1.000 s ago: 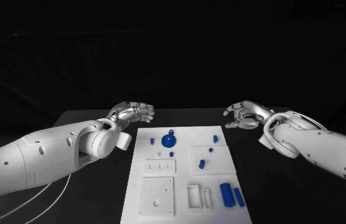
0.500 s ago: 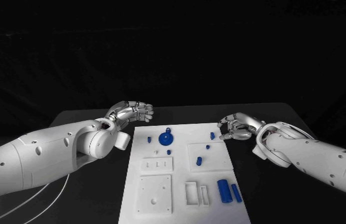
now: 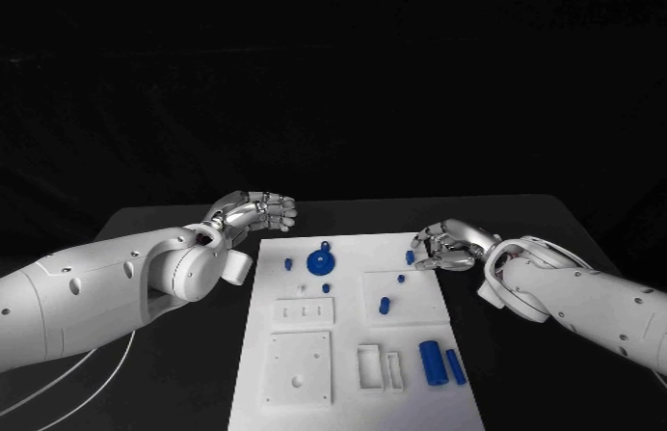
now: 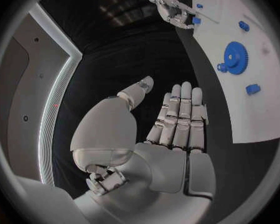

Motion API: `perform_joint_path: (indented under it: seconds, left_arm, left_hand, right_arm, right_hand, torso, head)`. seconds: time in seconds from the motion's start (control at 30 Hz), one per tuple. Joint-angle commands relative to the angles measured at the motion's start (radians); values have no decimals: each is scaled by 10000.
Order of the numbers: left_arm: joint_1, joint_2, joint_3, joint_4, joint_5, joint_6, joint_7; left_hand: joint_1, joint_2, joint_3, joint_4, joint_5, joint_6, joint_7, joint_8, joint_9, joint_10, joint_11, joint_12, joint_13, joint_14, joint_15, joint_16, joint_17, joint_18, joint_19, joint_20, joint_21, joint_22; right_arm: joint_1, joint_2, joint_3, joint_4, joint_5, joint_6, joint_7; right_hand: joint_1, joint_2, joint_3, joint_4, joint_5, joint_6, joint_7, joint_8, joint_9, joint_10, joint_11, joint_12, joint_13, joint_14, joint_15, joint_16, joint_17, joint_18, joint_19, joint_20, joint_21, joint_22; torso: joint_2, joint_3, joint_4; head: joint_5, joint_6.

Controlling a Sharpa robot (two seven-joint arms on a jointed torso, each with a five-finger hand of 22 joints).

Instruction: Assemble the parts on the task board

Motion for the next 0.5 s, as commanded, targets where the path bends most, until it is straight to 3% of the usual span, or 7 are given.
perform_joint_path:
  seconds: [0.03, 0.13, 0.23, 0.3, 0.5]
  left_arm:
    - [2, 5, 7, 23, -32, 161, 140]
    - [2, 3, 7, 18, -33, 163, 139]
    - [2, -1, 7, 24, -34, 168, 129]
    - [2, -2, 7, 23, -35, 174, 123]
    - [2, -6, 7, 20, -43, 186, 97]
  left_hand:
    - [-37, 26, -23, -43, 20, 67, 61, 24, 0, 28, 17, 4, -14, 44, 11, -3, 11, 194, 1, -40, 21, 195]
    - [-38, 26, -24, -44, 19, 66, 61, 24, 0, 27, 18, 3, -15, 43, 12, -5, 12, 193, 0, -40, 21, 194]
    - [-38, 26, -24, -44, 19, 66, 62, 23, 0, 27, 18, 3, -15, 42, 12, -5, 12, 193, 0, -40, 21, 194]
    - [-39, 26, -24, -44, 19, 66, 62, 23, -1, 27, 18, 3, -15, 42, 12, -6, 12, 192, -1, -40, 20, 194]
    - [-41, 28, -25, -45, 19, 65, 62, 22, -2, 25, 20, 1, -17, 38, 14, -8, 12, 191, -3, -39, 19, 194]
  right_arm:
    - [-58, 48, -2, -33, -164, 203, 85]
    - [-72, 90, -3, -53, -195, 200, 79]
    - [-81, 140, -4, -85, -227, 208, 77]
    - [-85, 165, -4, -95, -229, 217, 76]
    - [-87, 228, -6, -115, -232, 240, 83]
  right_hand:
    - [0, 101, 60, 18, -177, 709, 377, 20, -22, -333, 189, 1, -6, -31, -28, -57, 14, 1005, -84, 18, -71, 149]
    - [-1, 228, 233, 63, -611, 853, 328, 64, -31, -328, 145, -8, -11, -31, -69, -66, 14, 1005, -83, 32, -85, 143]
    - [-2, 256, 318, 76, -744, 887, 313, 68, -40, -325, 131, -10, -13, -29, -81, -69, 14, 1005, -81, 36, -90, 141]
    - [4, 348, 633, 182, -1248, 1012, 269, 103, -49, -314, 79, -17, -17, -27, -122, -77, 14, 1005, -71, 45, -103, 134]
    - [-80, 394, 1024, 321, -1303, 1122, 237, 118, -74, -294, 56, -13, -11, -18, -156, -74, 25, 1005, -44, 45, -84, 147]
  torso:
    - [-3, -18, 4]
    - [-1, -15, -12]
    - [4, -9, -10]
    - [1, -13, -12]
    - [-3, -15, -15]
  head:
    - [4, -39]
    - [32, -55]
    - [35, -64]
    - [40, -76]
    - [52, -90]
